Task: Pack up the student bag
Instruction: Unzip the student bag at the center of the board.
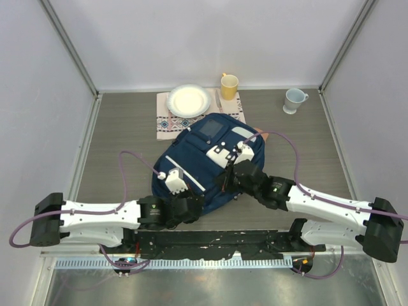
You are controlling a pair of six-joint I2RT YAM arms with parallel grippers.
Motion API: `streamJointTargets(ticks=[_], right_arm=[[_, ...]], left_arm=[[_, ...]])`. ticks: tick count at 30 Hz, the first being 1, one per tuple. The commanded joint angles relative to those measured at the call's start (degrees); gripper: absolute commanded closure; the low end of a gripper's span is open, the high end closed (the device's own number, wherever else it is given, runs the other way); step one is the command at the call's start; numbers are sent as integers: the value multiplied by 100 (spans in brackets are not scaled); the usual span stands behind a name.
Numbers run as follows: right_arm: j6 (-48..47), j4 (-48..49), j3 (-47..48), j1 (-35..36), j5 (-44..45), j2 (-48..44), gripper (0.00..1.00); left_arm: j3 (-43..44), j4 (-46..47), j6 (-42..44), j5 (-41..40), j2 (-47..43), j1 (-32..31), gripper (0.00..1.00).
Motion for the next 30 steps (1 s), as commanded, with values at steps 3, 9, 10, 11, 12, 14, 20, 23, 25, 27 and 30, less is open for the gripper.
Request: streamJointTargets(ticks=[3, 9, 10, 11, 12, 14, 20, 23, 25, 27, 30], right_arm=[[-254, -8, 316, -565, 681, -234, 99], [-271, -60, 316, -733, 540, -313, 99], [-280, -78, 316, -759, 523, -313, 99], [-280, -96, 325, -777, 514, -313, 99], [-280, -96, 325, -794, 497, -331, 99], [-315, -96, 351, -873, 401, -357, 99], [-150, 44, 299, -874, -285, -462, 84], [378, 168, -175, -865, -523, -787, 51], [615, 89, -483, -847, -550, -1007, 45], [678, -244, -606, -812, -480, -1393, 41], [713, -955, -572, -803, -252, -1903, 38]], left_arm=[[-54, -2128, 136, -282, -416, 88, 100], [-89, -2533, 109, -168, -512, 71, 100], [-71, -2603, 74, -185, -512, 80, 100], [-45, -2665, 22, -194, -521, 71, 100], [-1, -2726, 21, -255, -530, 71, 100], [60, -2692, 204, -299, -539, 71, 100], [218, -1173, 1514, -19, -399, 71, 100], [578, -820, 1884, 262, -109, 71, 100], [702, -636, 2077, 429, 84, 27, 100], [816, -390, 2192, 561, 190, 1, 100], [895, -135, 2245, 720, 384, -43, 100]])
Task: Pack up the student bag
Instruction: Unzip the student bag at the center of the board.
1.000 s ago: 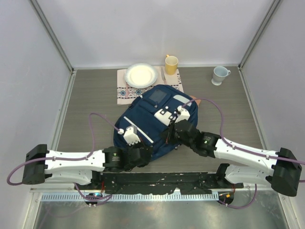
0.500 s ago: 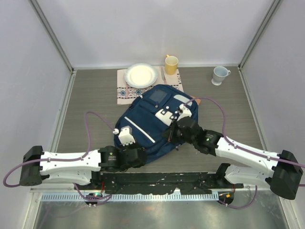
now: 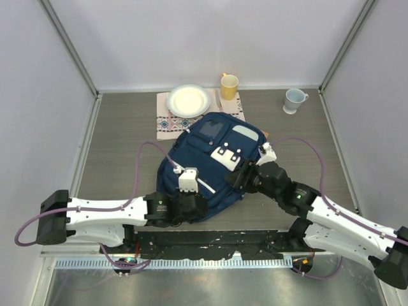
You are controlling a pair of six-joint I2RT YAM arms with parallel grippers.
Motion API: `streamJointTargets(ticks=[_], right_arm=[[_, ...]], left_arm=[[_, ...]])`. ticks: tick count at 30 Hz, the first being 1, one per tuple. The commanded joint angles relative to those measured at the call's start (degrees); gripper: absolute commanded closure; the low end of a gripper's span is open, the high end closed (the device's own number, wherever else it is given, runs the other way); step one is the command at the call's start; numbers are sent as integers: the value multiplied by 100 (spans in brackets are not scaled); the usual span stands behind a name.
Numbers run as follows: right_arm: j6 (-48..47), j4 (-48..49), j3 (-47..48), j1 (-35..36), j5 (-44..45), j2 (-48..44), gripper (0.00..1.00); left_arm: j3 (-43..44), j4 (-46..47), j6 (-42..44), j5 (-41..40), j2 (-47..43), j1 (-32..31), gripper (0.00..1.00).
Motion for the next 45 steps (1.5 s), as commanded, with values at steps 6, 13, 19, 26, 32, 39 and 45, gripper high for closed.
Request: streamJointTargets(ticks=[6, 13, 19, 26, 32, 39, 45], right_arm=[[304, -1842, 284, 27, 645, -1203, 36], [1085, -703, -313, 360, -269, -985, 37], [1526, -138, -340, 1222, 415, -213, 37], [1588, 408, -428, 1302, 934, -35, 64], [1430, -356, -331, 1302, 1813, -351, 99], [1061, -1341, -85, 1293, 2341, -747, 99], [1078, -1648, -111, 1293, 2253, -1081, 99]], left_arm=[[461, 1062, 426, 274, 416, -94, 100], [759, 1283, 690, 388, 758, -103, 100], [1015, 1625, 822, 722, 1066, -103, 100], [997, 1836, 1059, 933, 1040, -173, 100], [664, 1801, 1016, 925, 759, -190, 100], [295, 423, 410, -14, 49, -173, 100], [92, -729, -39, -631, -339, 415, 100]])
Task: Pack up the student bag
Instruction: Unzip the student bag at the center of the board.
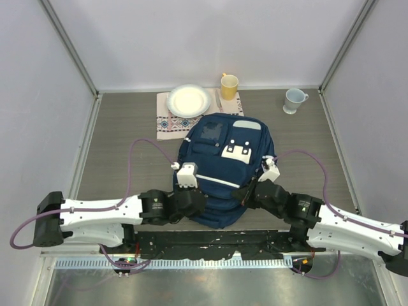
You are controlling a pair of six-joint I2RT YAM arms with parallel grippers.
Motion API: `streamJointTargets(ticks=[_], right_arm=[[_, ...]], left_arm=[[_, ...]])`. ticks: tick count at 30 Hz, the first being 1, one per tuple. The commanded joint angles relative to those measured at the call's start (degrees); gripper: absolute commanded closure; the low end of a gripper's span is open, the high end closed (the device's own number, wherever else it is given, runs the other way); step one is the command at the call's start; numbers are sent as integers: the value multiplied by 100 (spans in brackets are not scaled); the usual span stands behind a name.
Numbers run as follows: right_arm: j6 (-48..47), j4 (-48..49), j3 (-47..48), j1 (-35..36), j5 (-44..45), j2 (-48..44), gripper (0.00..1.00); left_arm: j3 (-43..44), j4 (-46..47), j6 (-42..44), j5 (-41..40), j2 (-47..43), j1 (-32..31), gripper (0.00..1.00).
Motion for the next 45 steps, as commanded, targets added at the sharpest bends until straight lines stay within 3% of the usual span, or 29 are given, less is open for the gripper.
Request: streamJointTargets(ticks=[1, 8, 13, 17, 22, 25, 28, 31, 38, 45], right_arm=[[-218, -541, 254, -88, 968, -289, 99], [-253, -699, 333, -80, 915, -510, 99], [-306, -603, 324, -80, 784, -457, 99], [-341, -436, 333, -80, 696, -439, 99], [-402, -295, 315, -80, 730, -334, 99], [-438, -234, 359, -80, 704, -246, 99], [-464, -163, 351, -80, 660, -211, 99], [-508, -102, 359, -80, 625, -184, 99], [-535, -137, 386, -80, 625, -246, 99], [-491, -172, 386, -80, 669, -360, 99]], left_arm=[[-146, -1418, -404, -823, -322, 572, 100], [-14, -1868, -466, -1403, -95, 1400, 100], [-190, -1324, -54, -1720, -120, 1848, 100], [-418, -463, 763, -1282, -532, 1937, 98], [-1033, 513, 1335, 466, -1279, 1937, 48], [-1534, 1057, 1511, 1194, -1894, 1928, 34], [-1798, 1305, 1757, 1644, -2028, 1928, 33], [-1764, 1489, 2082, 1926, -1608, 1919, 33], [-1079, 1314, 2855, 1716, -219, 1744, 35], [-1007, 1278, 3076, 1479, 73, 1708, 41]])
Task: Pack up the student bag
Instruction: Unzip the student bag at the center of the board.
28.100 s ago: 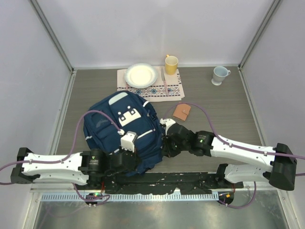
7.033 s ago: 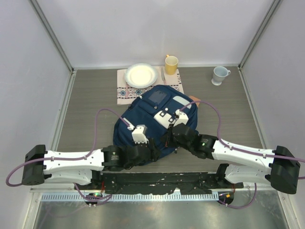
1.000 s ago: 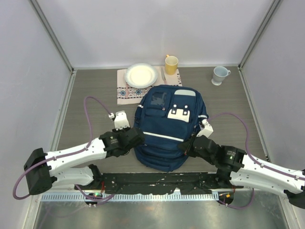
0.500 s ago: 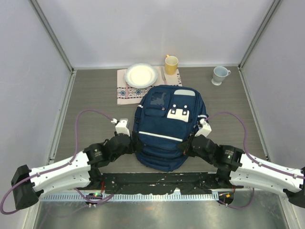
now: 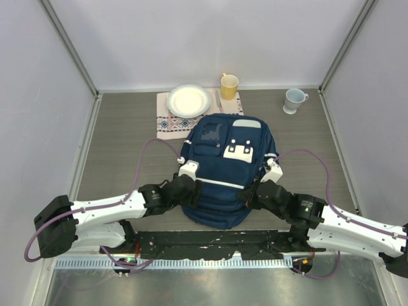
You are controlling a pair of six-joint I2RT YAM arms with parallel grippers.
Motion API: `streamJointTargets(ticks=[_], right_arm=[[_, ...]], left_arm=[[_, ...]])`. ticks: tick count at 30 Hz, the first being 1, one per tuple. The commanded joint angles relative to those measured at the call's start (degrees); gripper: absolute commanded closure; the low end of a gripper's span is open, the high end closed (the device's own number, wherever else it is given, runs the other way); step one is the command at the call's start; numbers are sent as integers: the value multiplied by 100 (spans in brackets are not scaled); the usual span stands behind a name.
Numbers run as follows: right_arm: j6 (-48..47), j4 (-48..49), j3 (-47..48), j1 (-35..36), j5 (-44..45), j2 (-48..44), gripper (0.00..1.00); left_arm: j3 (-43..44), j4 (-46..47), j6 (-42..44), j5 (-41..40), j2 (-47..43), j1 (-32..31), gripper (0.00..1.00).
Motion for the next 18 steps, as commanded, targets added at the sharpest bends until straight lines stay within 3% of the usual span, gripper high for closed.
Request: streamJointTargets(ticks=[1, 3, 7, 12, 15, 18], right_arm=[[-29, 425, 327, -56, 492, -159, 99], [-29, 433, 335, -56, 510, -142, 99], [-47, 434, 423, -56, 527, -98, 99], [-117, 442, 511, -56, 615, -54, 99], [-117, 442, 529, -56, 624, -27, 99], [-109, 460, 503, -56, 641, 8, 99]], left_arm=[[142, 197, 309, -73, 40, -25, 43], [72, 206, 300, -108, 58, -25, 47], [-51, 302, 239, -73, 110, -25, 68], [-78, 241, 177, -178, 181, -34, 83], [-60, 57, 54, -432, 102, -43, 98], [-77, -102, -86, -774, -222, -43, 100]])
